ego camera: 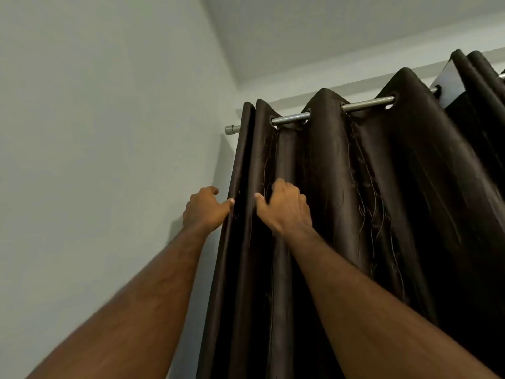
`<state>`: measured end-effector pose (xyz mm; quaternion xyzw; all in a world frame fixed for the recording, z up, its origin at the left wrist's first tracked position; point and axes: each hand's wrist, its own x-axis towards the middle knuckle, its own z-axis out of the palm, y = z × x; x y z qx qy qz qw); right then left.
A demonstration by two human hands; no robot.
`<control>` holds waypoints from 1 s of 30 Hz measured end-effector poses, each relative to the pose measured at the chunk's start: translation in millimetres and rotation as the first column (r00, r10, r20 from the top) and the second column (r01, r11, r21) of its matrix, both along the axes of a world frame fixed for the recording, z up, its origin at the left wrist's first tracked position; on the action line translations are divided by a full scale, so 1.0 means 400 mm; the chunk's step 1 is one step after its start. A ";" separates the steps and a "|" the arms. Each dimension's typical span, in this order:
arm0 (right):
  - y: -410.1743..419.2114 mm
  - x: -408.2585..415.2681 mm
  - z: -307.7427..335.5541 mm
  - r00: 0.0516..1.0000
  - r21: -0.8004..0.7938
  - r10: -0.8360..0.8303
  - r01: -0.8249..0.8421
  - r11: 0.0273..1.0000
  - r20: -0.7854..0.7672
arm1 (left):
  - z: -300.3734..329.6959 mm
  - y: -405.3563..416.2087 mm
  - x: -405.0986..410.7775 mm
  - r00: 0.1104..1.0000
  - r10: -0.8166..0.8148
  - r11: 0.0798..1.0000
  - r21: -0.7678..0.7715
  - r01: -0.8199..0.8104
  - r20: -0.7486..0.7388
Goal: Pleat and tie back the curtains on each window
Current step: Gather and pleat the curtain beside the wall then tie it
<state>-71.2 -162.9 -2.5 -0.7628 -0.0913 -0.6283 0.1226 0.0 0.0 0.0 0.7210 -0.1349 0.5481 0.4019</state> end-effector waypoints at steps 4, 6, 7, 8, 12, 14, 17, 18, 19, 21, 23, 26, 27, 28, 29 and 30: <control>0.065 0.046 0.053 1.000 0.077 -0.015 0.014 0.997 0.012 | 0.040 -0.001 0.028 0.999 -0.034 0.999 -0.024 0.035 0.031; 0.090 0.069 0.077 0.999 0.096 -0.032 0.030 0.995 0.013 | 0.062 -0.010 0.046 0.996 -0.062 0.998 -0.018 0.063 0.057; 0.096 0.081 0.088 0.999 0.102 -0.046 0.044 0.994 0.013 | 0.071 -0.015 0.056 0.994 -0.076 0.997 -0.013 0.078 0.082; 0.097 0.089 0.096 0.998 0.104 -0.053 0.051 0.993 0.015 | 0.076 -0.019 0.057 0.992 -0.078 0.997 -0.010 0.079 0.102; 0.053 0.103 0.110 0.996 0.197 -0.082 0.074 0.978 0.030 | 0.089 -0.012 0.094 0.989 -0.036 0.994 -0.101 0.051 0.146; 0.001 0.103 0.107 0.989 0.328 -0.109 0.071 0.942 0.099 | 0.089 0.006 0.120 0.987 -0.036 0.991 -0.120 0.055 0.155; -0.079 0.099 0.099 0.965 0.433 -0.208 0.122 0.893 0.157 | 0.098 0.011 0.146 0.973 -0.097 0.994 -0.037 0.107 0.209; -0.100 0.099 0.096 0.960 0.433 -0.216 0.120 0.893 0.179 | 0.098 0.004 0.150 0.966 -0.120 0.992 -0.008 0.125 0.230; -0.115 0.101 0.093 0.960 0.410 -0.195 0.098 0.907 0.201 | 0.098 -0.003 0.152 0.954 -0.145 0.989 0.012 0.147 0.261; -0.121 0.113 0.084 0.971 0.296 -0.101 0.033 0.955 0.217 | 0.097 -0.015 0.156 0.923 -0.212 0.976 0.027 0.215 0.322; -0.098 0.137 0.075 0.977 0.184 -0.052 0.014 0.983 0.205 | 0.097 -0.021 0.164 0.892 -0.265 0.961 0.025 0.275 0.367; 0.002 0.183 0.092 0.991 0.076 0.026 -0.036 0.996 0.128 | 0.099 -0.017 0.175 0.875 -0.286 0.956 0.049 0.290 0.390; 0.049 0.196 0.108 0.993 0.046 0.093 -0.096 0.994 0.079 | 0.100 -0.014 0.178 0.873 -0.291 0.955 0.065 0.289 0.392; 0.098 0.202 0.126 0.987 0.021 0.156 -0.157 0.987 0.027 | 0.100 -0.006 0.179 0.874 -0.290 0.956 0.077 0.282 0.390; 0.144 0.206 0.146 0.980 -0.009 0.198 -0.198 0.980 -0.018 | 0.103 0.005 0.185 0.873 -0.286 0.957 0.078 0.279 0.395; 0.181 0.209 0.167 0.975 -0.030 0.213 -0.215 0.976 -0.061 | 0.106 0.021 0.189 0.870 -0.289 0.956 0.066 0.287 0.400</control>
